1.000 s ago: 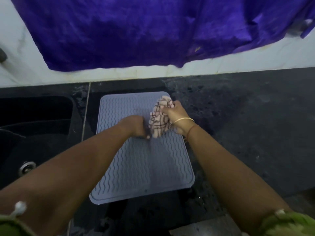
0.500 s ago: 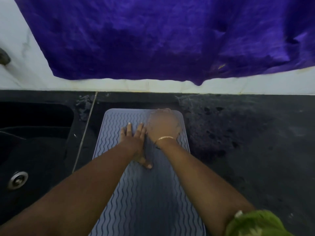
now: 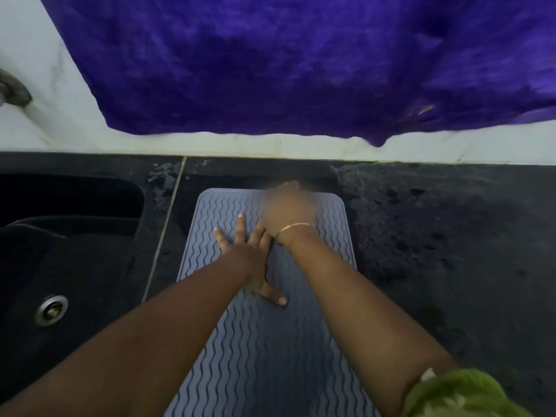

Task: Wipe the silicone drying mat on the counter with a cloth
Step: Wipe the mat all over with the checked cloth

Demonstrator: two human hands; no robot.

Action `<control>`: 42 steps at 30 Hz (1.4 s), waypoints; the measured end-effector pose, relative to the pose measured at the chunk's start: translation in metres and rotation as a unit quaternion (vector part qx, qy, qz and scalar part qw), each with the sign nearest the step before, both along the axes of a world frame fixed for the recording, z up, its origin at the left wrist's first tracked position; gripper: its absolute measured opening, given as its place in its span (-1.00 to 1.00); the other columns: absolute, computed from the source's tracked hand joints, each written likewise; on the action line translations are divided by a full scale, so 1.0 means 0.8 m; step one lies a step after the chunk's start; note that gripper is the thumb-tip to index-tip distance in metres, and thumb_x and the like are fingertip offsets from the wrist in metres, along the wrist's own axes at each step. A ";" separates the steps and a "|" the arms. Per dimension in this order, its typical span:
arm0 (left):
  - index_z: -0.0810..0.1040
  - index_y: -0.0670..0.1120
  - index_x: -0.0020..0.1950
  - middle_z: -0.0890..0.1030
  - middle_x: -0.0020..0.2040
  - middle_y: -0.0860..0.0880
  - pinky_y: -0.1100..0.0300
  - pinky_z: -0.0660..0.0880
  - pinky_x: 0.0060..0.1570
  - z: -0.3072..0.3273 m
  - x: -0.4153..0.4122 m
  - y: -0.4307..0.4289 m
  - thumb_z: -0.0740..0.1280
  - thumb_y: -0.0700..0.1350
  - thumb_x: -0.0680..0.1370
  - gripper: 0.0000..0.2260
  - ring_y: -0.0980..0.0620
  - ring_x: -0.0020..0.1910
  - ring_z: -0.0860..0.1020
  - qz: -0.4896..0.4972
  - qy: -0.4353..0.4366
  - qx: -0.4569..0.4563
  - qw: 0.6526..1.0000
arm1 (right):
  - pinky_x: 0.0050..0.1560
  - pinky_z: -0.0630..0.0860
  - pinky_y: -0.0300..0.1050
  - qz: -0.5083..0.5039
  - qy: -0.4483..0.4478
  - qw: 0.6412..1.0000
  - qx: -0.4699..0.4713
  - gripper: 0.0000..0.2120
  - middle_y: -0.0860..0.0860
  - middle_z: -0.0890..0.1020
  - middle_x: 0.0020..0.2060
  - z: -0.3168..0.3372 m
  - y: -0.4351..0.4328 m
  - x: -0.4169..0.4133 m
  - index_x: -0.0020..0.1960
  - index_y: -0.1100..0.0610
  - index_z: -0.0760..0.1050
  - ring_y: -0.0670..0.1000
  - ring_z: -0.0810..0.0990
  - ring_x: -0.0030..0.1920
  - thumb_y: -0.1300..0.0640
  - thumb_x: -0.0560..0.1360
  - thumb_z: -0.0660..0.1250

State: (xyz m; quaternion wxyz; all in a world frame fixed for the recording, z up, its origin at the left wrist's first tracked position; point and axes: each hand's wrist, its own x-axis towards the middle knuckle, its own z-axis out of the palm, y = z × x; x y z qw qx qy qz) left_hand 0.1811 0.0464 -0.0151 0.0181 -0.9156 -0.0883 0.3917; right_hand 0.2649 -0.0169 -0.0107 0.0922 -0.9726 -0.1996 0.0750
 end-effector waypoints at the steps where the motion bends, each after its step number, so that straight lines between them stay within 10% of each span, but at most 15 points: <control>1: -0.53 -0.03 0.43 -0.51 0.46 0.00 -0.51 -0.27 0.25 0.000 -0.001 0.001 0.33 0.53 0.14 0.31 -0.27 0.38 -0.53 -0.001 -0.002 -0.003 1.000 | 0.13 0.48 0.15 0.014 -0.005 1.000 -0.005 -0.62 0.15 0.32 0.26 0.001 -0.004 0.001 0.30 -0.01 0.45 0.25 0.38 0.23 0.04 0.49 0.28; 9: -0.58 -0.01 0.39 -0.58 0.41 0.02 -0.50 -0.29 0.26 0.005 0.001 0.000 0.35 0.52 0.13 0.33 -0.26 0.38 -0.53 0.004 -0.005 -0.016 1.000 | 0.14 0.46 0.16 -0.144 -0.008 0.984 -0.101 -0.55 0.18 0.31 0.31 0.008 -0.105 0.064 0.36 0.10 0.40 0.25 0.36 0.27 0.08 0.49 0.32; 15: -0.58 -0.02 0.38 -0.59 0.40 0.01 -0.50 -0.27 0.27 0.003 0.004 -0.003 0.34 0.53 0.13 0.33 -0.28 0.37 -0.53 0.003 0.005 -0.001 1.000 | 0.14 0.48 0.12 0.029 -0.029 0.999 -0.019 -0.66 0.15 0.31 0.28 0.003 -0.028 -0.009 0.27 0.01 0.47 0.25 0.40 0.21 0.10 0.50 0.27; 22: -0.56 -0.02 0.41 -0.56 0.43 0.00 -0.49 -0.24 0.29 0.006 0.001 0.000 0.34 0.52 0.14 0.32 -0.28 0.40 -0.50 -0.004 -0.012 -0.014 1.000 | 0.15 0.45 0.16 -0.132 0.007 0.986 -0.104 -0.45 0.16 0.31 0.31 0.009 -0.118 0.066 0.36 0.11 0.39 0.24 0.35 0.28 -0.03 0.43 0.42; 36: -0.57 -0.03 0.40 -0.56 0.42 -0.01 -0.48 -0.24 0.30 0.006 0.002 -0.004 0.32 0.54 0.13 0.33 -0.29 0.40 -0.49 -0.005 -0.010 0.010 1.000 | 0.12 0.45 0.10 -0.035 -0.002 0.999 -0.032 -0.59 0.11 0.30 0.30 0.000 -0.127 -0.113 0.38 -0.15 0.30 0.22 0.38 0.22 0.05 0.54 0.19; 42: -0.57 -0.02 0.40 -0.58 0.42 0.00 -0.48 -0.26 0.28 0.004 0.003 -0.002 0.33 0.54 0.13 0.33 -0.29 0.38 -0.51 -0.004 -0.009 -0.001 1.000 | 0.00 0.52 0.12 -0.130 -0.051 0.990 0.007 -0.60 0.19 0.36 0.23 -0.013 -0.102 0.031 0.35 -0.05 0.39 0.25 0.41 0.17 0.08 0.51 0.27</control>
